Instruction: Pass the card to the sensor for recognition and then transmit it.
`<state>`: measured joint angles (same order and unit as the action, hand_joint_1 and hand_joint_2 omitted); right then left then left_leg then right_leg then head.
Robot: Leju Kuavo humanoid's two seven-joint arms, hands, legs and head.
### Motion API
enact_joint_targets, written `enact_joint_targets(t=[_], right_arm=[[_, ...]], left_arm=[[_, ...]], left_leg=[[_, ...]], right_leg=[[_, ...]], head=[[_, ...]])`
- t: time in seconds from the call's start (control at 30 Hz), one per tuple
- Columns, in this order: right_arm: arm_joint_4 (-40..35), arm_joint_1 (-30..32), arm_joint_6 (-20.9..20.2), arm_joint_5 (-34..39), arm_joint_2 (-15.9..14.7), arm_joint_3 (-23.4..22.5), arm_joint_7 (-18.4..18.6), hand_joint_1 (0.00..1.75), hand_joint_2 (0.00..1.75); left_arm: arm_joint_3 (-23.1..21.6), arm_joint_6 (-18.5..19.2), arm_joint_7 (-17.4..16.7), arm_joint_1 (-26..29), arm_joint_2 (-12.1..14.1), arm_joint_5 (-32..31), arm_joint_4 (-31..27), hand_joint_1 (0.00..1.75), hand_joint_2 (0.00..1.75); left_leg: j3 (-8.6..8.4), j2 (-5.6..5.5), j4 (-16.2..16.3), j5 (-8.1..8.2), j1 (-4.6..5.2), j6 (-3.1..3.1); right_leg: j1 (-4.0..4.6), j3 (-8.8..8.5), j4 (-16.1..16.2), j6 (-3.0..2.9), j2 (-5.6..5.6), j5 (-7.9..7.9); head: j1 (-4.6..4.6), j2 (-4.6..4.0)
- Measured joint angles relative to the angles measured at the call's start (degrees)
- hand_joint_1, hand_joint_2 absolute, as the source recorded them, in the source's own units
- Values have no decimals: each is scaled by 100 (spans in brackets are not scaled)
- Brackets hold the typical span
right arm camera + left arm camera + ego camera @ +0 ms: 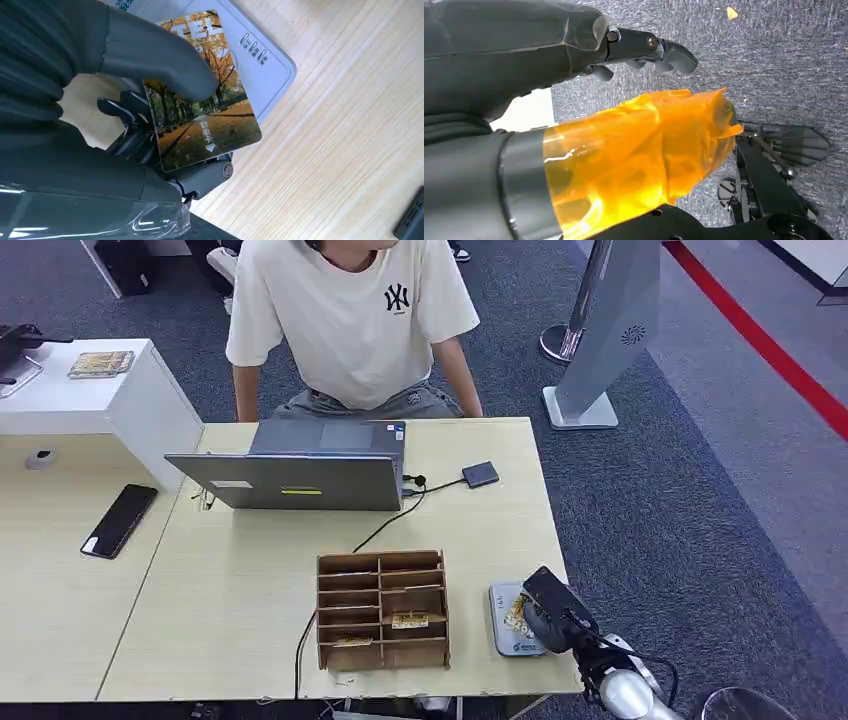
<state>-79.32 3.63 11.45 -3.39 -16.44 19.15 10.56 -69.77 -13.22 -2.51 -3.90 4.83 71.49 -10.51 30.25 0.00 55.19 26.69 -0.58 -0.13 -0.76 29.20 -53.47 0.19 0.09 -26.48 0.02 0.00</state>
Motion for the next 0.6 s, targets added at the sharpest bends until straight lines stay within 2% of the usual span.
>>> enact_joint_targets(t=[0.6], right_arm=[[13,-5,2,0,0,7,-15,175,175]], left_arm=[[0,22,4,-2,0,-24,0,0,0]], left_leg=[[-1,0,0,0,0,0]], right_leg=[[0,0,0,0,0,0]], head=[[0,0]])
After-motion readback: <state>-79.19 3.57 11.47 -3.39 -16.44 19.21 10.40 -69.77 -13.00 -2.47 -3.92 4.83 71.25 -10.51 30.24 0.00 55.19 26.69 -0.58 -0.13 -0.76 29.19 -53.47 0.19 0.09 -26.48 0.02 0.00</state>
